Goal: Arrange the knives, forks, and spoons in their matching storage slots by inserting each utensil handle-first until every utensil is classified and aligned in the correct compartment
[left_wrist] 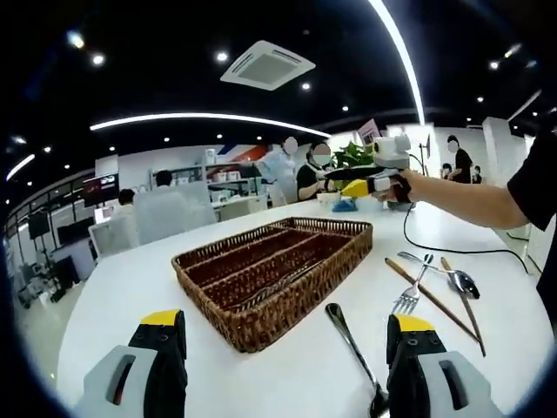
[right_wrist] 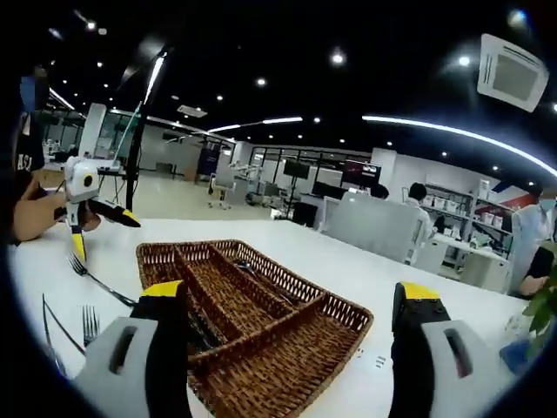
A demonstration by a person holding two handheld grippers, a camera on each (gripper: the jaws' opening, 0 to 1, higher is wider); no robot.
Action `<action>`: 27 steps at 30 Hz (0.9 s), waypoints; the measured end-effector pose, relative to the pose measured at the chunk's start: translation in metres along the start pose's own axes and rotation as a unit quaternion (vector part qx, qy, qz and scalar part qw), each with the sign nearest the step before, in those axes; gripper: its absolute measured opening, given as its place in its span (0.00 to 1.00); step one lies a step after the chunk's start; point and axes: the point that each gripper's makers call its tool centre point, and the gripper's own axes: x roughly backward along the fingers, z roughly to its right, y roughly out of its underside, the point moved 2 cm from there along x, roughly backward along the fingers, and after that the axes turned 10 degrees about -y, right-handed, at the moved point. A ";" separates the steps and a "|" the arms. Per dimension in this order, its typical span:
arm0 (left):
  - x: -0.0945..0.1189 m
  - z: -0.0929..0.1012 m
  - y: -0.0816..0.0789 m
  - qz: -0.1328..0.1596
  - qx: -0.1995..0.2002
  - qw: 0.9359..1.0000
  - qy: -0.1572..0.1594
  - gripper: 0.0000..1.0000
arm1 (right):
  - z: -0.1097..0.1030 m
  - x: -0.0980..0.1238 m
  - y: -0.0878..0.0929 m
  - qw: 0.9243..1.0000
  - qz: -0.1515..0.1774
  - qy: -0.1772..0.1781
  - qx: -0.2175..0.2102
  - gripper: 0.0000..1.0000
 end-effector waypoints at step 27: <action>0.017 -0.006 -0.018 -0.001 0.003 1.000 0.003 1.00 | -0.064 0.083 0.017 0.998 -0.012 0.013 -0.064 1.00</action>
